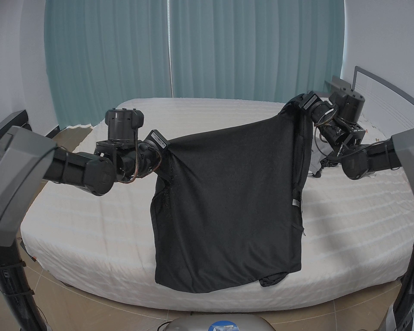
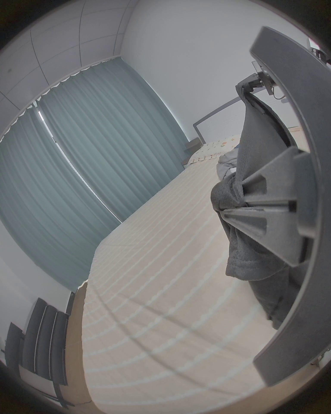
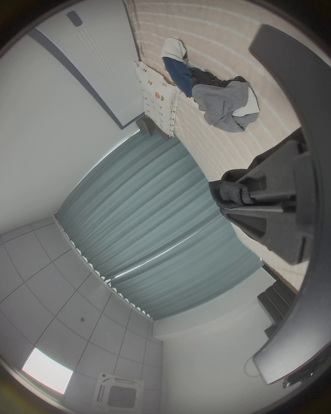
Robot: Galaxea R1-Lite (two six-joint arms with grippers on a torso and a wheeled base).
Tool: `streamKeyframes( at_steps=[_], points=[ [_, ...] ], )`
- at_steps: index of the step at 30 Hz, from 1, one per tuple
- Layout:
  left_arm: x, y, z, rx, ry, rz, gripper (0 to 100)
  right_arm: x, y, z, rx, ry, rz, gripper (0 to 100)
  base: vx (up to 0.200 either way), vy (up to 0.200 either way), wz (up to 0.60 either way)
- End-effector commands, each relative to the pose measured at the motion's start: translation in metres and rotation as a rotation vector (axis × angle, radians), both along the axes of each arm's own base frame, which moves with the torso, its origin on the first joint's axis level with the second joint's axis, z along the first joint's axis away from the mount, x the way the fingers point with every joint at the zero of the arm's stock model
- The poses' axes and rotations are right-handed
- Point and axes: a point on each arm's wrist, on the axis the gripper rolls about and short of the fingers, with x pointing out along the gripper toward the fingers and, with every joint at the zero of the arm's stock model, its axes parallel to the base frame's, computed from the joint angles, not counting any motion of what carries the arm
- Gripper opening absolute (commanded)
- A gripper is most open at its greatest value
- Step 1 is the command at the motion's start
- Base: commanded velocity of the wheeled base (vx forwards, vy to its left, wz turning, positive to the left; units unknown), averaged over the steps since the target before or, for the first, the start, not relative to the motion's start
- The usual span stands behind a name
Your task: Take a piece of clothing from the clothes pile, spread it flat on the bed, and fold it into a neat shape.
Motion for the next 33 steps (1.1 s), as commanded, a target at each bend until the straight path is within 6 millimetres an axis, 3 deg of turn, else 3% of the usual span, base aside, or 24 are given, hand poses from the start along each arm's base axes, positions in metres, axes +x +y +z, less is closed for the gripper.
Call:
streamKeyframes(
  at_steps=[1, 8, 12, 21, 22, 27, 33],
  points=[
    [0.038, -0.011, -0.067, 0.027, 0.064, 0.012, 0, 0.045, 0.000, -0.089, -0.028, 0.140, -0.042, 0, 0.200, 0.000, 0.00],
    [0.056, -0.020, -0.114, 0.020, 0.001, 0.048, 0, 0.061, 0.001, -0.147, -0.039, 0.204, -0.084, 0, 0.029, 0.000, 0.00],
    [0.058, -0.021, -0.127, 0.027, 0.012, 0.062, 0, 0.067, -0.001, -0.173, -0.045, 0.239, -0.106, 0, 0.000, 0.000, 0.00],
    [0.064, -0.022, -0.148, 0.042, 0.037, 0.076, 0, 0.070, 0.002, -0.206, -0.062, 0.295, -0.094, 0, 0.000, 0.000, 0.00],
    [0.064, -0.021, -0.151, 0.045, 0.041, 0.082, 100, 0.071, 0.003, -0.210, -0.065, 0.302, -0.091, 100, 0.000, 0.000, 0.00],
    [0.069, -0.015, -0.165, 0.063, 0.066, 0.109, 100, 0.070, 0.003, -0.231, -0.080, 0.352, -0.087, 100, 0.000, 0.000, 0.00],
    [0.076, 0.005, -0.171, 0.079, 0.076, 0.175, 100, 0.069, -0.023, -0.231, -0.073, 0.378, -0.132, 100, 0.000, 0.000, 0.00]
  ],
)
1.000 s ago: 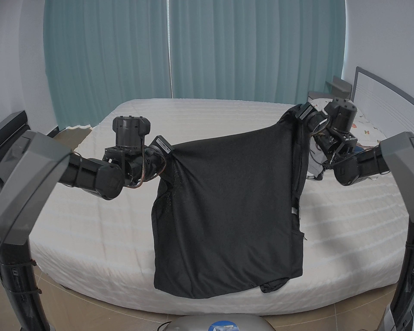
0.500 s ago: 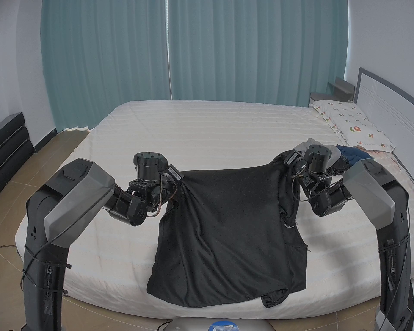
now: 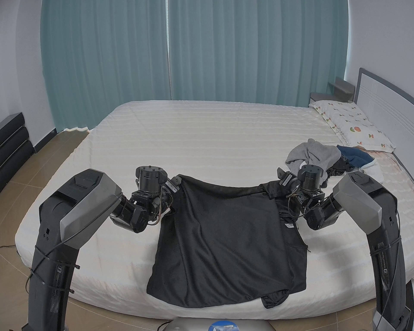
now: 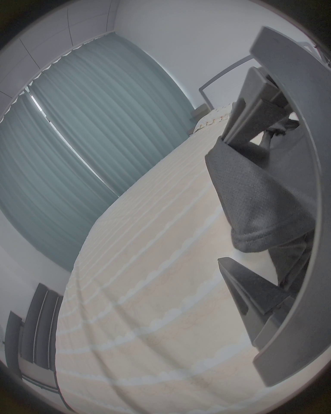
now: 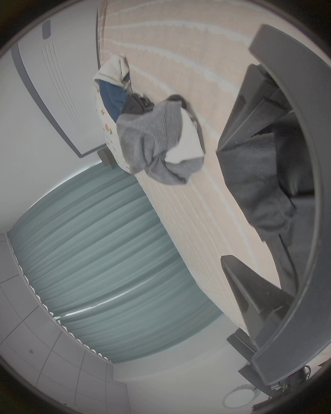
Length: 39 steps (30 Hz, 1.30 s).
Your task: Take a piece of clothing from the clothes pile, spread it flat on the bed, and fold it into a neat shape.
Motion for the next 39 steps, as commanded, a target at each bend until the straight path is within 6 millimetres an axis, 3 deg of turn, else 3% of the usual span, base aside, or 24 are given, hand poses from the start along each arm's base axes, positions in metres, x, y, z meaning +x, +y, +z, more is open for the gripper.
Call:
streamKeyframes(
  at_steps=[1, 5, 9, 13, 18, 25, 32, 34, 39],
  points=[
    [0.005, 0.017, -0.006, 0.009, 0.015, 0.042, 100, -0.001, -0.022, 0.006, 0.006, 0.001, -0.037, 100, 0.000, 0.000, 0.00],
    [0.005, 0.032, -0.007, 0.020, 0.063, 0.068, 100, -0.013, -0.042, 0.021, 0.047, 0.019, -0.016, 100, 0.000, 0.000, 0.00],
    [0.003, 0.041, -0.009, 0.027, 0.145, 0.053, 100, -0.029, -0.048, 0.025, 0.094, 0.061, 0.051, 100, 0.000, 0.000, 0.00],
    [-0.002, 0.050, 0.009, -0.045, 0.206, 0.023, 100, -0.048, -0.046, 0.007, 0.126, 0.146, 0.077, 100, 0.000, 0.000, 0.00],
    [-0.004, 0.053, 0.032, -0.133, 0.178, 0.045, 100, -0.058, -0.047, 0.007, 0.220, 0.174, 0.060, 100, 0.000, 0.000, 0.00],
    [-0.041, 0.064, 0.040, -0.168, 0.237, -0.025, 100, -0.076, -0.054, -0.002, 0.272, 0.245, 0.074, 100, 0.000, 0.000, 0.00],
    [-0.071, 0.067, 0.033, -0.184, 0.249, -0.013, 100, -0.071, -0.051, -0.026, 0.309, 0.292, 0.066, 100, 0.000, 0.000, 0.00],
    [-0.091, 0.071, 0.031, -0.281, 0.233, 0.019, 100, -0.067, -0.049, -0.039, 0.322, 0.315, 0.071, 100, 0.000, 0.000, 0.00],
    [-0.103, 0.073, 0.019, -0.335, 0.221, 0.035, 100, -0.062, -0.051, -0.054, 0.325, 0.333, 0.064, 100, 0.000, 0.000, 0.00]
  ],
)
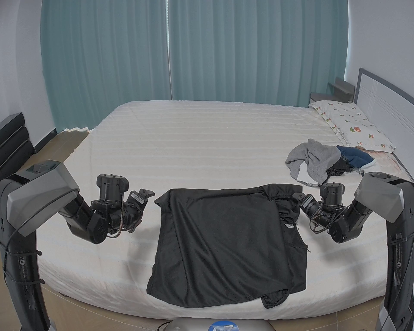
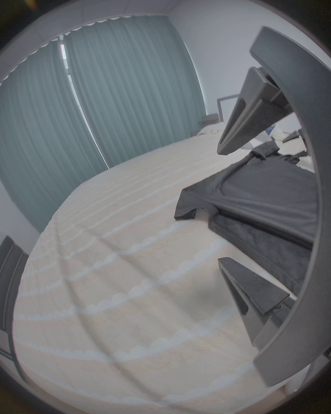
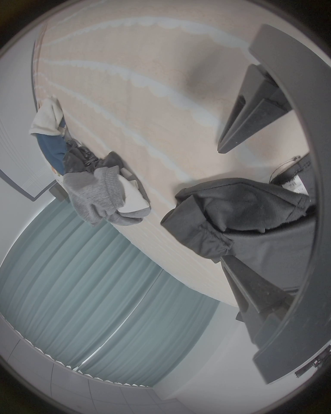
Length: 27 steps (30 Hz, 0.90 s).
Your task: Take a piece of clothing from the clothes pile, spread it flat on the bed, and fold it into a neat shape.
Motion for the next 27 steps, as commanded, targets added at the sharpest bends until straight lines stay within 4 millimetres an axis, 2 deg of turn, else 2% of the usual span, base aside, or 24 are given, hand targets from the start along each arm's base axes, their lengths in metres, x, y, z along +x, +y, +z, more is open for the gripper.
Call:
streamKeyframes(
  at_steps=[1, 6, 7, 11, 17, 25, 27],
  points=[
    [-0.025, 0.003, 0.001, -0.062, -0.009, 0.021, 100, 0.009, -0.001, -0.032, 0.008, 0.048, -0.001, 100, 0.000, 0.000, 0.00],
    [-0.025, 0.002, -0.018, -0.055, -0.009, 0.022, 100, 0.018, 0.001, -0.044, 0.010, 0.042, 0.000, 100, 0.000, 0.000, 0.00],
    [-0.026, 0.002, -0.018, -0.055, -0.017, 0.022, 100, 0.020, 0.002, -0.047, 0.008, 0.042, 0.000, 0, 0.000, 0.000, 0.00],
    [-0.029, 0.002, -0.020, -0.058, -0.028, 0.020, 100, 0.026, 0.005, -0.050, 0.002, 0.038, 0.001, 0, 0.000, 0.000, 0.00],
    [-0.035, 0.002, -0.022, -0.058, -0.040, 0.014, 100, 0.048, 0.003, -0.018, 0.011, -0.067, -0.005, 0, 0.000, 0.000, 0.00],
    [-0.040, 0.003, -0.023, -0.060, -0.057, 0.011, 100, 0.072, -0.002, 0.006, 0.001, -0.060, -0.022, 0, 0.000, 0.000, 0.00],
    [-0.040, 0.003, -0.023, -0.061, -0.065, 0.010, 100, 0.082, -0.011, 0.025, -0.005, -0.125, -0.038, 0, 0.000, 0.000, 0.00]
  ],
)
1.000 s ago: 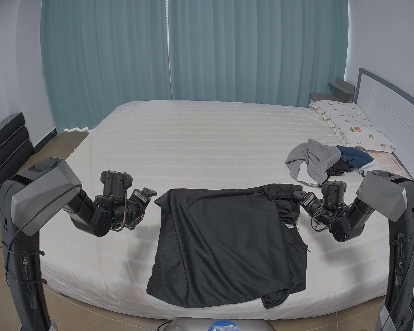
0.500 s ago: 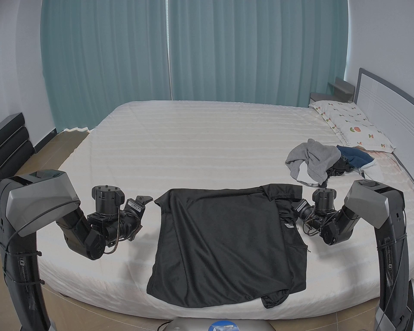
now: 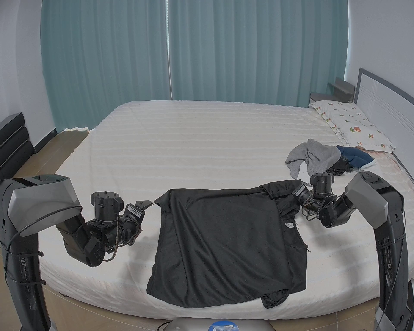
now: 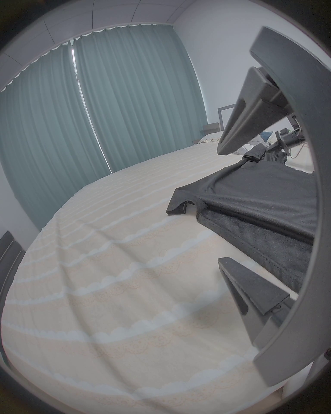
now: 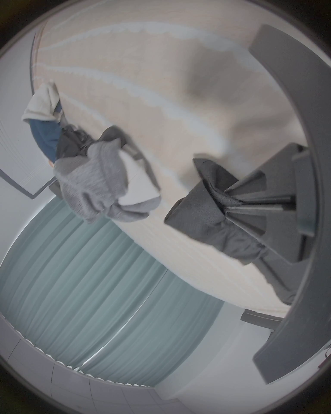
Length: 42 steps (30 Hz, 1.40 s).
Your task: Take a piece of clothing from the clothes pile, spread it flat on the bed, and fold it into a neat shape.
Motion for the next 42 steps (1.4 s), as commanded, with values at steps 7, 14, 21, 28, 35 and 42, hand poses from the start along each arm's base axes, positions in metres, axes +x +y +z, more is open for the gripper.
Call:
streamKeyframes(
  at_steps=[7, 14, 21, 28, 35, 42],
  points=[
    [-0.005, -0.001, -0.006, 0.000, -0.012, -0.005, 100, 0.057, -0.037, 0.075, -0.001, -0.280, -0.076, 0, 0.000, 0.000, 0.00],
    [-0.008, -0.001, -0.007, -0.001, -0.016, -0.007, 100, 0.072, -0.039, 0.036, -0.012, -0.235, -0.090, 0, 0.000, 0.000, 0.00],
    [-0.008, -0.001, -0.007, -0.001, -0.016, -0.007, 100, 0.072, -0.049, 0.011, -0.016, -0.189, -0.108, 0, 0.000, 0.000, 0.00],
    [-0.008, -0.002, -0.007, 0.000, -0.018, -0.009, 100, 0.058, -0.049, 0.016, -0.016, -0.137, -0.092, 100, 0.000, 0.000, 0.00],
    [-0.008, -0.002, -0.008, 0.005, -0.015, -0.012, 100, 0.014, -0.051, 0.033, -0.004, -0.070, 0.027, 100, 0.000, 0.000, 0.00],
    [-0.007, -0.009, -0.016, 0.038, -0.043, -0.019, 100, -0.040, -0.049, 0.048, 0.017, -0.081, 0.080, 100, 0.000, 0.000, 0.00]
  ],
)
